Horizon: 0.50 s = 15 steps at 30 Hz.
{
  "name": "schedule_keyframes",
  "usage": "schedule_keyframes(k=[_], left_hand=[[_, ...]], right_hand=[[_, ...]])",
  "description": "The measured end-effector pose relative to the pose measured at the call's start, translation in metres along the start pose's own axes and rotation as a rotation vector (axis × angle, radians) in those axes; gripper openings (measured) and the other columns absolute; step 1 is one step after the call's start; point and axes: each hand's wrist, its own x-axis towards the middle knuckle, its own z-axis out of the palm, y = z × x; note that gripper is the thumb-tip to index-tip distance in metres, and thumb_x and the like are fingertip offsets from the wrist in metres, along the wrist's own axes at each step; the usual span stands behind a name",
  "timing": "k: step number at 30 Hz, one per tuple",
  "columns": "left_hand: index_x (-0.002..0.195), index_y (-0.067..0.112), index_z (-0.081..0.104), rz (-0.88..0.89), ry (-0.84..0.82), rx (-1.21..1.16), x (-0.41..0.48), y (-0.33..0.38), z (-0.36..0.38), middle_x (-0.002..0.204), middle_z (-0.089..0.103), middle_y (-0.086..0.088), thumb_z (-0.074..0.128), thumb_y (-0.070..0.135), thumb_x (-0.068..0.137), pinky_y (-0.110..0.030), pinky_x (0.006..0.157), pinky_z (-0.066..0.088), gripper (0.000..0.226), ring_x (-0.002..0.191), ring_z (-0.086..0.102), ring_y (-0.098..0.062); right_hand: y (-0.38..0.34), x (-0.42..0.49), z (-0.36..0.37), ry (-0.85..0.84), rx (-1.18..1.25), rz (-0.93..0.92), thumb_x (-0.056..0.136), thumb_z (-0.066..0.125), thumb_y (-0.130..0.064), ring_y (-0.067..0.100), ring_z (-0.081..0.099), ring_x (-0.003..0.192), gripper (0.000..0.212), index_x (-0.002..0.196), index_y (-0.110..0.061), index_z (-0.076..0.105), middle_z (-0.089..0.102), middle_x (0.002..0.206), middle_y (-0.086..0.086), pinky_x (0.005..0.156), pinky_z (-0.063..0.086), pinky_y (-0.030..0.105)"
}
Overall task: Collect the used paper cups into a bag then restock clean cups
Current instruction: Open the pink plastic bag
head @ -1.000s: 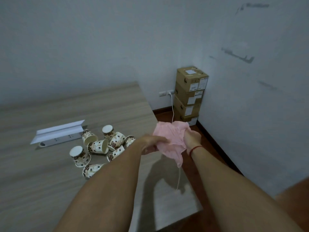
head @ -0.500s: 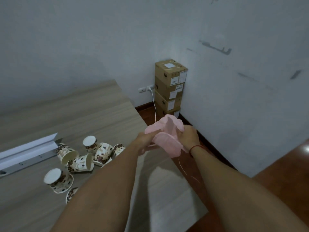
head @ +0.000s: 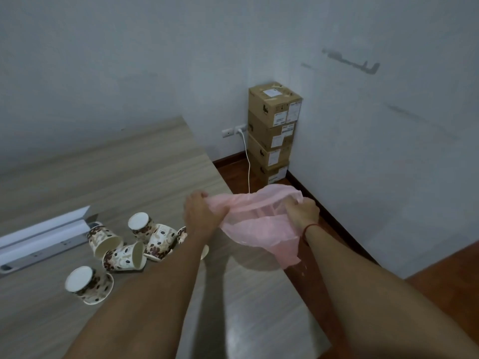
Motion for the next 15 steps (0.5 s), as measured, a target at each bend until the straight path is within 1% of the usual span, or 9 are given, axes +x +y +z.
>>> schedule_keyframes(k=[2,3,5,6,9,11,13,14,15], left_hand=[[0.099,0.014,0.055,0.218,0.113,0.076,-0.003,0.021,0.001,0.101,0.053,-0.005,0.08,0.037,0.066,-0.033,0.08,0.038,0.047,0.094,0.049,-0.025],[0.091,0.015,0.056,0.332,0.162,0.152,-0.005,0.03,0.004,0.096,0.052,-0.004,0.079,0.033,0.065,-0.03,0.076,0.03,0.039,0.09,0.049,-0.025],[0.075,0.019,0.056,0.524,0.243,0.315,-0.01,0.042,0.011,0.093,0.055,-0.002,0.08,0.032,0.06,-0.027,0.075,0.017,0.031,0.087,0.05,-0.022],[0.07,0.021,0.058,0.594,0.261,0.378,-0.014,0.046,0.014,0.096,0.058,-0.001,0.082,0.032,0.057,-0.028,0.075,0.017,0.03,0.091,0.048,-0.02],[0.067,0.026,0.065,0.728,0.247,0.483,-0.024,0.047,0.027,0.109,0.065,0.0,0.086,0.029,0.052,-0.04,0.088,0.037,0.026,0.106,0.043,-0.019],[0.074,0.025,0.069,0.858,0.164,0.522,-0.029,0.041,0.038,0.115,0.066,-0.002,0.087,0.028,0.054,-0.046,0.092,0.043,0.027,0.113,0.047,-0.022],[0.085,0.021,0.073,1.062,0.009,0.546,-0.024,0.034,0.05,0.121,0.066,-0.005,0.082,0.027,0.065,-0.05,0.099,0.042,0.023,0.118,0.056,-0.026],[0.098,0.02,0.074,1.115,-0.115,0.563,-0.02,0.033,0.051,0.125,0.064,-0.005,0.075,0.027,0.075,-0.049,0.105,0.038,0.024,0.121,0.057,-0.026],[0.115,0.021,0.068,1.081,-0.262,0.596,-0.017,0.034,0.05,0.134,0.058,-0.004,0.067,0.029,0.084,-0.047,0.112,0.029,0.033,0.129,0.051,-0.025]], right_hand=[[-0.009,0.0,0.007,-0.052,-0.004,-0.036,0.089,0.048,-0.047,0.025,0.054,0.084,0.048,0.113,-0.008,0.064,0.06,0.098,0.006,0.072,0.04,0.027],[-0.013,0.001,0.011,-0.058,-0.005,-0.048,0.089,0.045,-0.052,0.024,0.053,0.084,0.052,0.115,-0.009,0.063,0.058,0.097,0.006,0.072,0.04,0.027],[-0.02,0.005,0.014,-0.054,-0.011,-0.052,0.089,0.04,-0.058,0.026,0.055,0.087,0.06,0.117,-0.008,0.061,0.059,0.103,0.009,0.073,0.04,0.028],[-0.023,0.007,0.015,-0.047,-0.023,-0.048,0.09,0.038,-0.059,0.028,0.058,0.092,0.063,0.119,-0.007,0.06,0.061,0.109,0.011,0.074,0.04,0.028],[-0.026,0.014,0.015,-0.054,-0.082,-0.063,0.096,0.038,-0.05,0.035,0.06,0.109,0.059,0.122,0.0,0.057,0.06,0.122,0.019,0.079,0.042,0.03],[-0.025,0.018,0.015,-0.091,-0.101,-0.096,0.097,0.043,-0.043,0.035,0.062,0.106,0.052,0.118,0.002,0.06,0.062,0.118,0.02,0.077,0.045,0.03],[-0.021,0.021,0.015,-0.156,-0.086,-0.137,0.096,0.046,-0.041,0.029,0.064,0.091,0.047,0.11,0.0,0.064,0.066,0.104,0.015,0.068,0.045,0.026],[-0.019,0.019,0.014,-0.204,-0.091,-0.157,0.097,0.047,-0.039,0.024,0.063,0.08,0.043,0.104,-0.001,0.066,0.066,0.095,0.011,0.062,0.044,0.024],[-0.016,0.018,0.013,-0.253,-0.1,-0.18,0.097,0.048,-0.036,0.019,0.059,0.071,0.037,0.097,-0.004,0.066,0.064,0.085,0.007,0.056,0.041,0.023]])
